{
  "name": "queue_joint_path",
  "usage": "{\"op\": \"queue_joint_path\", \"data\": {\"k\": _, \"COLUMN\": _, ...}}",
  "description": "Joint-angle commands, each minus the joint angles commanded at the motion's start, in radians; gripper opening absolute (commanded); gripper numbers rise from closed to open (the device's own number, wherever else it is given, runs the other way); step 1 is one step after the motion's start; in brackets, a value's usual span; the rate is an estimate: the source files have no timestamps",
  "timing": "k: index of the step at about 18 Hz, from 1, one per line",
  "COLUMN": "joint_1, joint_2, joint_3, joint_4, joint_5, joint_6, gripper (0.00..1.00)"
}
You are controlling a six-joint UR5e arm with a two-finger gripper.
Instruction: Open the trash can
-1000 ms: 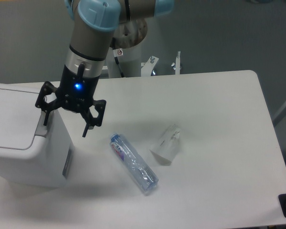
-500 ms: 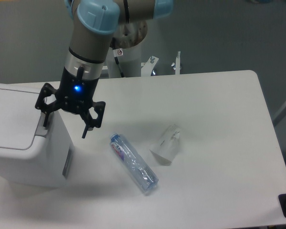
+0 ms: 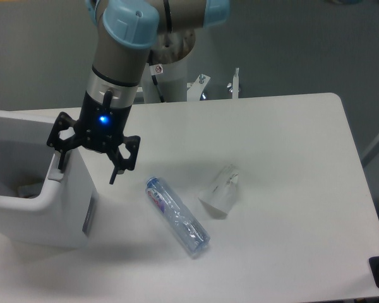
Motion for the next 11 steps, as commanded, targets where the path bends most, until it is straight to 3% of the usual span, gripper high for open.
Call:
{"op": "queue_joint_path", "data": {"k": 4, "joint_1": 0.030, "joint_2": 0.000, "joint_3": 0.020, "joint_4": 0.009, "joint_5": 0.011, "joint_6": 0.015, "gripper": 1.00}}
{"op": "queue_joint_path", "data": {"k": 8, "joint_1": 0.153, "joint_2": -0.024, "joint_3": 0.043, "joint_4": 0.012, "joint_5": 0.058, "joint_6": 0.087, "gripper": 1.00}}
{"op": "queue_joint_path", "data": {"k": 11, "joint_1": 0.251, "joint_2": -0.041, "joint_3": 0.011, "joint_4": 0.011, "joint_5": 0.138, "joint_6": 0.214, "gripper": 1.00}}
